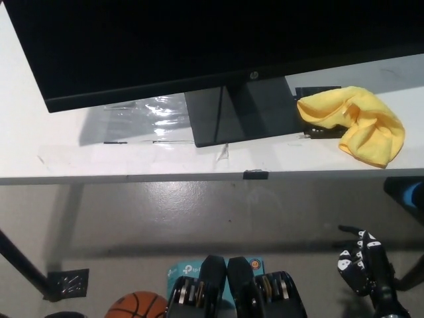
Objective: The robot uses its right hand to pick up the cloth kept in the middle of the desk and use it to wipe the monitor in the middle of the desk by swiping its screen twice
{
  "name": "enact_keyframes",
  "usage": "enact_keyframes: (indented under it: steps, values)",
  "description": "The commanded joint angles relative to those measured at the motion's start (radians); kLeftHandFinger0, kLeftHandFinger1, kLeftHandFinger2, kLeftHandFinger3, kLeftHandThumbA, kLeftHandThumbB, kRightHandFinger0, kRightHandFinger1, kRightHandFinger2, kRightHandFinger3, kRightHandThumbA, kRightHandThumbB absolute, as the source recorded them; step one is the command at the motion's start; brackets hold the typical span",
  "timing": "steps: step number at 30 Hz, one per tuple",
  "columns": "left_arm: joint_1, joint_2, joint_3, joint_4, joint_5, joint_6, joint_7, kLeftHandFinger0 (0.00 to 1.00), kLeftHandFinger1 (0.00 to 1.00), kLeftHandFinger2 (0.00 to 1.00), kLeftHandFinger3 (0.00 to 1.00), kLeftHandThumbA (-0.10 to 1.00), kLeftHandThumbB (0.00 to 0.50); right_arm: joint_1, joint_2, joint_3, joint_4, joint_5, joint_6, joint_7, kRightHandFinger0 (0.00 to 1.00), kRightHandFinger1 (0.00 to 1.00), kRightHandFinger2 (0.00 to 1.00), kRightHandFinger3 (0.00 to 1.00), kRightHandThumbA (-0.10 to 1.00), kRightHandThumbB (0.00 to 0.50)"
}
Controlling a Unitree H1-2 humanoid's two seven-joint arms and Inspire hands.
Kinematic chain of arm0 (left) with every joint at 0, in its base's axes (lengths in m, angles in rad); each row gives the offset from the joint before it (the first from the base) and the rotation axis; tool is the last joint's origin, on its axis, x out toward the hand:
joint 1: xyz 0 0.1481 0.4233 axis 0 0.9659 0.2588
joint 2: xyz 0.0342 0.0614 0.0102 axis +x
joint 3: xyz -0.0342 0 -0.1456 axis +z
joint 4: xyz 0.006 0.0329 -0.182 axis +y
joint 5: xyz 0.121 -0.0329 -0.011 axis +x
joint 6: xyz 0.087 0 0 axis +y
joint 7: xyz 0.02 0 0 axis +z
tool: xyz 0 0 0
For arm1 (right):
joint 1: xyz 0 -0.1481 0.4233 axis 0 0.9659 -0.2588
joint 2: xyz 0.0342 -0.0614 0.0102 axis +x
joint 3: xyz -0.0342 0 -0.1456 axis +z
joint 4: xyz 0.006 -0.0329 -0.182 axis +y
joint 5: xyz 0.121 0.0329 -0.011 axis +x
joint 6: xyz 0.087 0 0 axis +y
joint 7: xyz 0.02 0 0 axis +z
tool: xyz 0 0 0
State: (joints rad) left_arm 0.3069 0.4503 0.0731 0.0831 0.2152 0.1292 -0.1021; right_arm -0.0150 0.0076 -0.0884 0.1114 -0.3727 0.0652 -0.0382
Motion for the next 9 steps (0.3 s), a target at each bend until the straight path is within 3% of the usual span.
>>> enact_keyframes:
  steps: [1, 6, 9]
  values:
    - [-0.002, 0.032, 0.002, -0.028, 0.014, 0.009, -0.008, 0.59, 0.62, 0.76, 0.99, 0.32, 0.000, -0.017, -0.013, 0.012, -0.013, 0.031, -0.027, -0.022, 0.15, 0.30, 0.54, 0.75, -0.04, 0.159]
    - [-0.004, 0.031, 0.009, -0.027, 0.006, 0.005, -0.007, 0.58, 0.61, 0.75, 0.98, 0.32, 0.000, -0.022, -0.016, 0.020, -0.021, 0.034, -0.009, -0.020, 0.16, 0.31, 0.53, 0.74, -0.04, 0.157]
    - [-0.005, 0.031, 0.010, -0.013, 0.003, -0.019, -0.003, 0.56, 0.58, 0.72, 0.94, 0.37, 0.008, -0.021, -0.021, 0.023, -0.019, 0.039, -0.016, -0.017, 0.16, 0.30, 0.52, 0.74, -0.05, 0.159]
